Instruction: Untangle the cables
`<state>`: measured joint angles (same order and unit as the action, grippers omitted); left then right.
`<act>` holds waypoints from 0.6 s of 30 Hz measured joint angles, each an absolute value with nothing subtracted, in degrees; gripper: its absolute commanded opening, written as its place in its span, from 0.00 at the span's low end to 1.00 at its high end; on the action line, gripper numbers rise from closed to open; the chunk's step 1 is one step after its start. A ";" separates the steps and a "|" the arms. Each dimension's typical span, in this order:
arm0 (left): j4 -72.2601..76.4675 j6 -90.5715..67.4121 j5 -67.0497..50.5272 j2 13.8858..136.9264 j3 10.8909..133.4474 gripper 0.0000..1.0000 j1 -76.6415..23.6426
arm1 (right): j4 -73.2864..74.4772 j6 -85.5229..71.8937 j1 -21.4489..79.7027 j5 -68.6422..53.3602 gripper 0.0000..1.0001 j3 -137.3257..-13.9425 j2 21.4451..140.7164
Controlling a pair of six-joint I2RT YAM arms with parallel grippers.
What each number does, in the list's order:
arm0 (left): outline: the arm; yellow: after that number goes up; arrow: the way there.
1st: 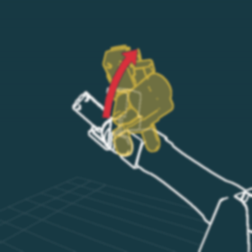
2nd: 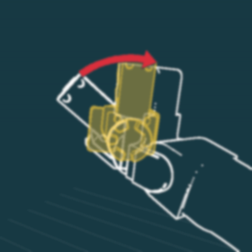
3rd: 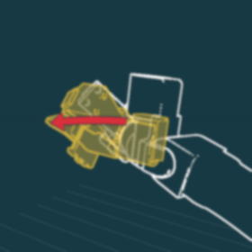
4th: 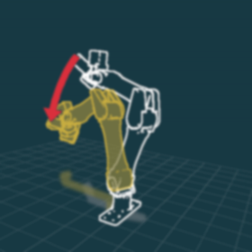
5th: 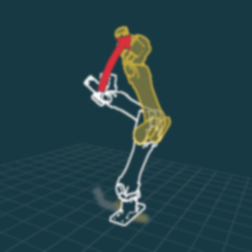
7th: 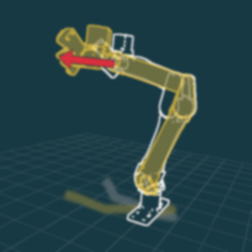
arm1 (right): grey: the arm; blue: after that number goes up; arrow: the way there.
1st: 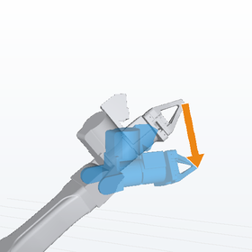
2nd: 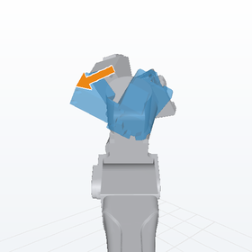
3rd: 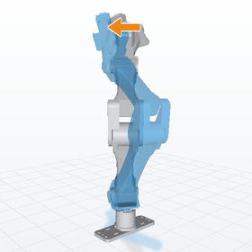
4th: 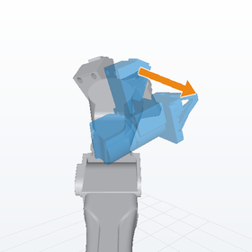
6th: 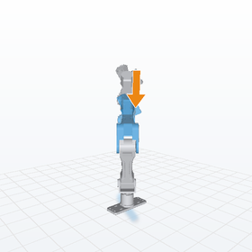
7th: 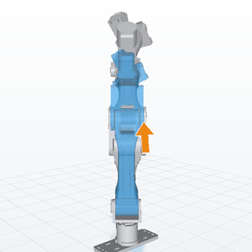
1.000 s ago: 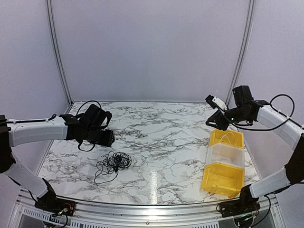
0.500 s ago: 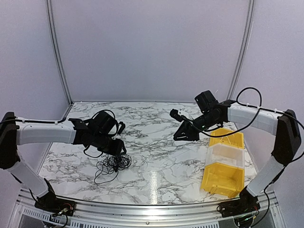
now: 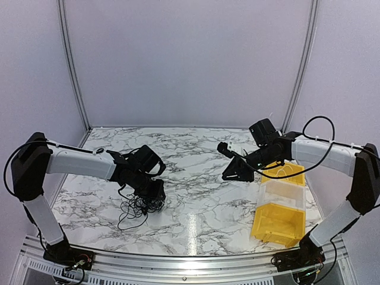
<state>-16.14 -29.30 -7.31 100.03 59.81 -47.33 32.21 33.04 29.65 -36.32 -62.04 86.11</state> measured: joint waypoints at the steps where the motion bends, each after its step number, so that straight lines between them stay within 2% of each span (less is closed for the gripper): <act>1: -16.12 -29.36 -7.40 100.18 60.12 0.09 -47.35 | 32.14 33.06 29.65 -36.16 0.19 -62.04 86.13; 4: -15.68 -29.41 -7.49 100.14 60.71 0.00 -47.37 | 32.10 33.06 29.65 -35.86 0.18 -62.06 86.24; 9: -15.44 -28.36 -7.62 96.71 60.53 0.00 -47.37 | 32.38 33.12 29.69 -35.31 0.16 -62.98 86.98; 15: -13.78 -23.38 -10.37 82.06 57.58 0.01 -47.44 | 32.08 33.36 32.05 -34.98 0.33 -69.36 87.15; 18: -12.67 -21.54 -11.49 76.34 55.64 0.02 -47.44 | 32.14 33.39 35.99 -34.28 0.37 -75.77 89.23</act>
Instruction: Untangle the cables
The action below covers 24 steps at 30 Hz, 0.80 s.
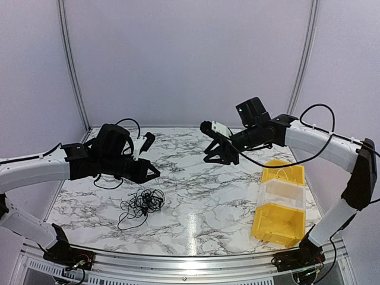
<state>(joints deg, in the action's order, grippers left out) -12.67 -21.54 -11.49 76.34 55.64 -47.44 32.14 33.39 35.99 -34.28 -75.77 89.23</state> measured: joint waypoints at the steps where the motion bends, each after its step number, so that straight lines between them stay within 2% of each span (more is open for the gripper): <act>1: -12.43 -21.15 -11.73 74.85 54.87 0.02 -47.44 | 31.97 33.23 37.85 -33.95 0.38 -78.63 90.74; 5: -11.94 -20.21 -12.58 71.66 52.18 0.01 -47.44 | 31.81 32.53 44.75 -33.12 0.41 -88.40 98.19; 11: -11.75 -20.10 -14.04 68.47 49.69 0.01 -47.44 | 31.79 31.09 49.45 -33.04 0.44 -94.52 107.39; 22: -7.62 -20.25 -16.80 63.99 46.61 0.01 -47.44 | 31.70 30.15 52.84 -34.74 0.45 -99.57 110.83; 24: -7.27 -20.29 -17.12 63.81 46.41 0.01 -47.44 | 31.53 29.93 53.28 -35.05 0.42 -100.40 111.24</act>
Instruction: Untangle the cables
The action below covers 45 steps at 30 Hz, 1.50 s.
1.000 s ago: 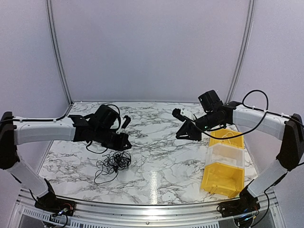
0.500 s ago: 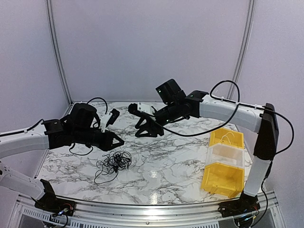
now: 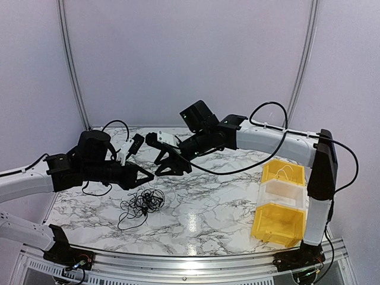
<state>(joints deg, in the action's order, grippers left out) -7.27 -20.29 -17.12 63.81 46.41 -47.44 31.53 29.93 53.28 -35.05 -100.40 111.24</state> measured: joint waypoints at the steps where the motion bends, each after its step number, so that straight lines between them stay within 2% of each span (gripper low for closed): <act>1: -7.05 -20.34 -17.23 63.66 46.33 0.01 -47.44 | 31.46 29.82 53.45 -35.11 0.38 -100.73 111.50; 5: -6.24 -20.43 -17.58 62.76 45.74 0.01 -47.44 | 31.27 29.63 53.91 -35.73 0.20 -101.16 112.33; 7: -5.87 -20.58 -17.65 62.19 45.43 0.01 -47.44 | 31.33 29.58 54.13 -36.18 0.07 -101.32 112.84; 8: -5.74 -20.60 -17.72 61.91 45.28 0.03 -47.44 | 31.31 29.63 54.24 -36.51 0.03 -101.34 113.06; 9: -5.61 -20.62 -17.72 61.58 45.12 0.10 -47.44 | 31.38 29.82 54.30 -36.75 0.00 -101.36 113.16; 12: -4.93 -20.82 -17.28 60.84 44.45 0.28 -47.44 | 31.77 29.61 54.50 -37.39 0.00 -101.36 113.36; 17: -0.14 -22.79 -13.21 60.42 40.91 0.36 -47.53 | 31.22 28.86 54.52 -35.90 0.00 -100.05 112.14; 28: 18.17 -28.75 -3.44 69.73 36.47 0.37 -47.59 | 29.32 25.21 54.50 -30.87 0.00 -96.53 107.33; 45: 33.28 -34.13 -1.48 84.82 36.56 0.34 -47.70 | 30.63 23.66 53.60 -30.79 0.00 -97.62 102.98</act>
<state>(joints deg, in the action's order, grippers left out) 33.28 -34.13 -1.48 84.82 36.56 -47.70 30.63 23.66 53.60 -30.79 -97.62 102.98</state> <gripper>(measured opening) 0.340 0.019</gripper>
